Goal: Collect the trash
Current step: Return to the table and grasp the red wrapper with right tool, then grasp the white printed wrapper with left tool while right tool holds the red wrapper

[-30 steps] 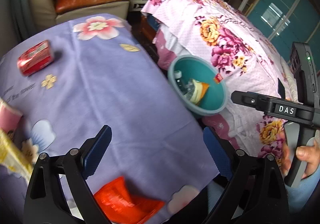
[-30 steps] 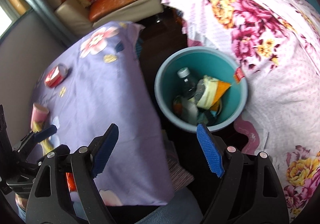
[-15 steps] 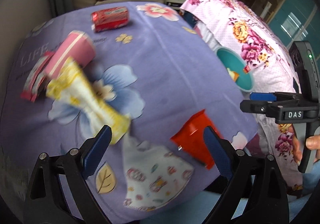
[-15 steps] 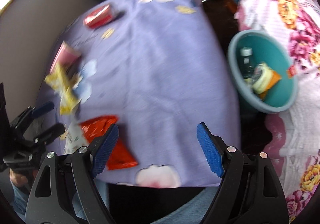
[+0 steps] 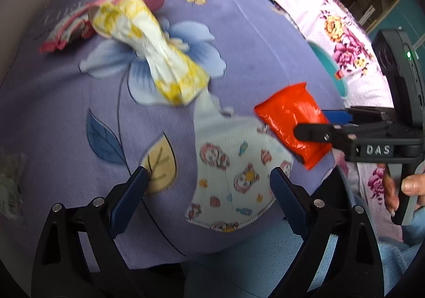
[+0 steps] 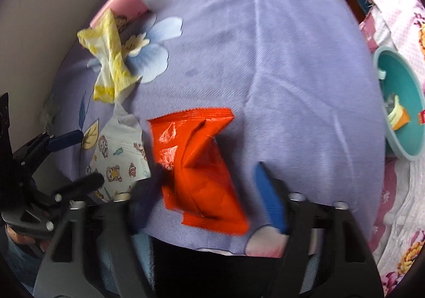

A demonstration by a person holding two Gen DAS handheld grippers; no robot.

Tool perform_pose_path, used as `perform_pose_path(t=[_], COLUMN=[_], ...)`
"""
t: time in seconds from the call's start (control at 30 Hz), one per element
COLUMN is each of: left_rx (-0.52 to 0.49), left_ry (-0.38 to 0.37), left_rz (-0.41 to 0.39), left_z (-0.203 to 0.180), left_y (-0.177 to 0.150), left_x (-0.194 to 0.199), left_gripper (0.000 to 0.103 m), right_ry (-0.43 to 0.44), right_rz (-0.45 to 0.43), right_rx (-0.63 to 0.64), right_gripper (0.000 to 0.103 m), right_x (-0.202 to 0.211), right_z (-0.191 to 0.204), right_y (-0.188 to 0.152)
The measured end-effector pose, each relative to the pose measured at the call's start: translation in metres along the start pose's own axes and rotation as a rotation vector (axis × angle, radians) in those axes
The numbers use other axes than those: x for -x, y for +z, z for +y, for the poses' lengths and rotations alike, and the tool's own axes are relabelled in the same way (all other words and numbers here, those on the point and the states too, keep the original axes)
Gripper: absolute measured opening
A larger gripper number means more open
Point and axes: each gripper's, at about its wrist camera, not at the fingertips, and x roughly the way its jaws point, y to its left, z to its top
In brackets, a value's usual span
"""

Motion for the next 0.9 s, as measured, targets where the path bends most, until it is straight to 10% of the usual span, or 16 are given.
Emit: perform_pose_path(t=[0.13,0.47,0.67,0.9], left_rx=[-0.023,-0.099,-0.136,-0.105], left_ry=[0.011,0.046,0.187,0.157], left_rz=[-0.002,0.010,-0.025,-0.031], left_z=[-0.008,-0.040,-0.056,-0.065], left_y=[-0.001,0.000,0.003,0.007], left_x=[-0.005,-0.017,-0.019,-0.016], left_gripper=[0.093,0.097,0.059,0.012], right_ry=[0.023,0.027,0.052,0.095], right_rz=[-0.015,-0.127,-0.157,-0.211], right_rx=[0.014,-0.084,-0.142,-0.182], right_gripper=[0.029,0.028,0.029,0.029], right_x=[0.002,0.034,0.043,0.056], right_z=[0.001,-0.036,-0.058,-0.078], right_y=[-0.003,-0.011,-0.005,-0.006])
